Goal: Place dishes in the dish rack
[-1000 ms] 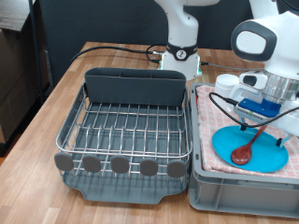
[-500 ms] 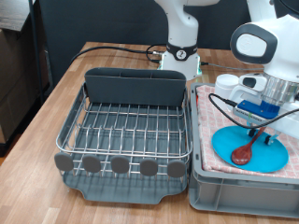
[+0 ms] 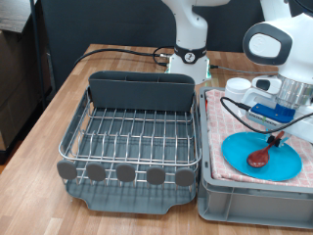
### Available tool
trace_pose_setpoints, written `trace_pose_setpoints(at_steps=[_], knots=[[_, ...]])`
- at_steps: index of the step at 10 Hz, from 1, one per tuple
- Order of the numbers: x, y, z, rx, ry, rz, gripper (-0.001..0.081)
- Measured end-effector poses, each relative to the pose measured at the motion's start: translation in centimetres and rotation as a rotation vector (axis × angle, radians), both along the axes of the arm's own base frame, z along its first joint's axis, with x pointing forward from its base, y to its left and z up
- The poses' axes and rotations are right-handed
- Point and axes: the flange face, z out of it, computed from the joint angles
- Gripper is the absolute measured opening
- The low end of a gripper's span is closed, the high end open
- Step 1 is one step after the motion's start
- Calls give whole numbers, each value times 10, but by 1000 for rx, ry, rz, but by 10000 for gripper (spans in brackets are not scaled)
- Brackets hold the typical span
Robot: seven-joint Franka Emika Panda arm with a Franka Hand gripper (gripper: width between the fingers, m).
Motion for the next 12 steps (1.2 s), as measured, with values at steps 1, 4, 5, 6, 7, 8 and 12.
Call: trace_pose_setpoints(at_steps=[1, 4, 5, 6, 7, 8, 12], knots=[[0, 1, 9, -7, 7, 0, 84], [-1, 0, 48, -31, 23, 4, 84], [-2, -1, 63, -31, 26, 3, 84], [-4, -2, 77, -30, 26, -10, 82], [-7, -6, 90, -37, 22, -24, 82], [-15, -10, 97, -50, 24, -32, 82], [-23, -33, 95, -18, -10, -333, 82]])
